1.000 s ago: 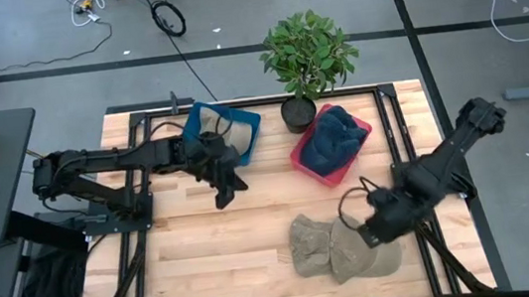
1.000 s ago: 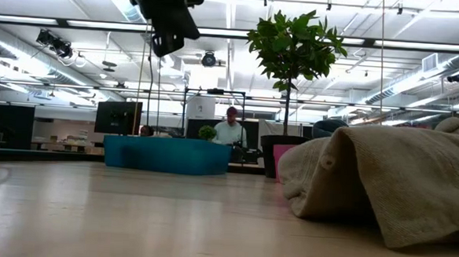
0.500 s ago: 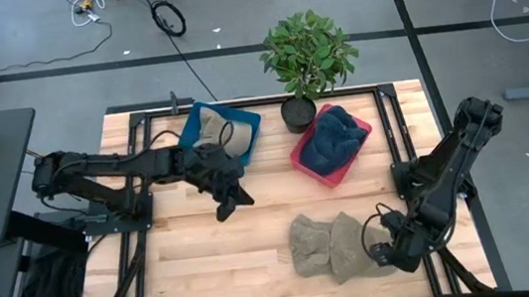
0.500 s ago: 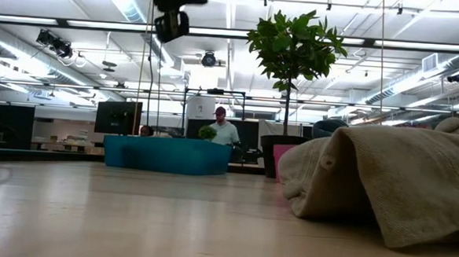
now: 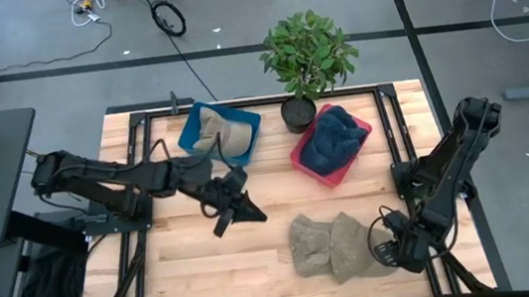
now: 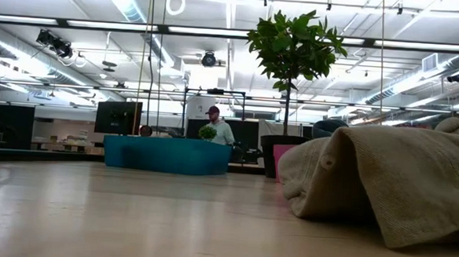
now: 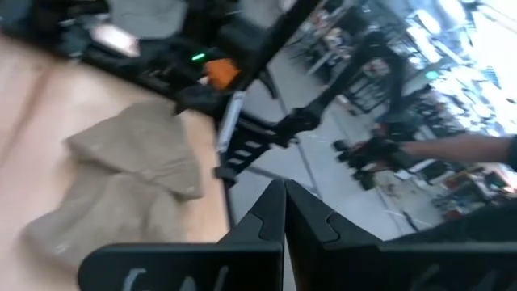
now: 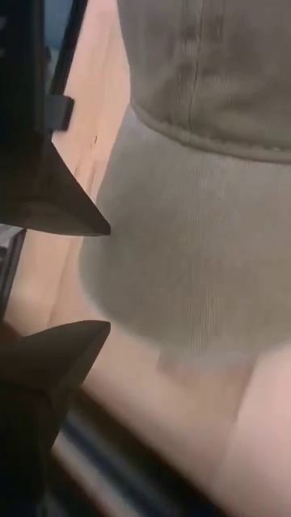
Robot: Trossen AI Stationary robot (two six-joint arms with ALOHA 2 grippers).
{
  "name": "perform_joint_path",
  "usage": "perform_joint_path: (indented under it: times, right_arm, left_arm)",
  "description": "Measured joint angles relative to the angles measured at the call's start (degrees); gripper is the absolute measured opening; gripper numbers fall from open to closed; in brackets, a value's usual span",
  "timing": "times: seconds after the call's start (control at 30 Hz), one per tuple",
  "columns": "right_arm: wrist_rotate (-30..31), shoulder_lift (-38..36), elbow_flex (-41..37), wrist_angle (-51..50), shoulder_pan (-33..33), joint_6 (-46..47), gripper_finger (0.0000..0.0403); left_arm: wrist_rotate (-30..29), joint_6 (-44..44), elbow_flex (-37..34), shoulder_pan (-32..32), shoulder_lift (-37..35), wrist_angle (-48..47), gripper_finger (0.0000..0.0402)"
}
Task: Pick & Place hat
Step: Put the right brown cap into the blue bin
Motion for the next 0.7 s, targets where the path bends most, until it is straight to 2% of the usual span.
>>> perform_joint_path:
  times: [0.17, 0.47, 0.7]
  right_arm:
    - [-0.1, -0.27, -5.39, 10.24, -0.03, -1.12, 0.0191]
    - [1.17, -0.24, -6.95, 11.83, 0.0, -4.13, 0.0222]
    - [11.09, 0.13, -5.82, 16.69, 0.05, -4.25, 0.0231]
  left_arm:
    - [0.06, -1.7, 0.0, -2.63, 0.0, 4.86, 0.0003]
    - [-2.16, -4.49, 0.0, -5.11, 0.01, 10.22, 0.0003]
    - [-3.98, -3.52, 0.0, -5.8, 0.02, 10.1, 0.0003]
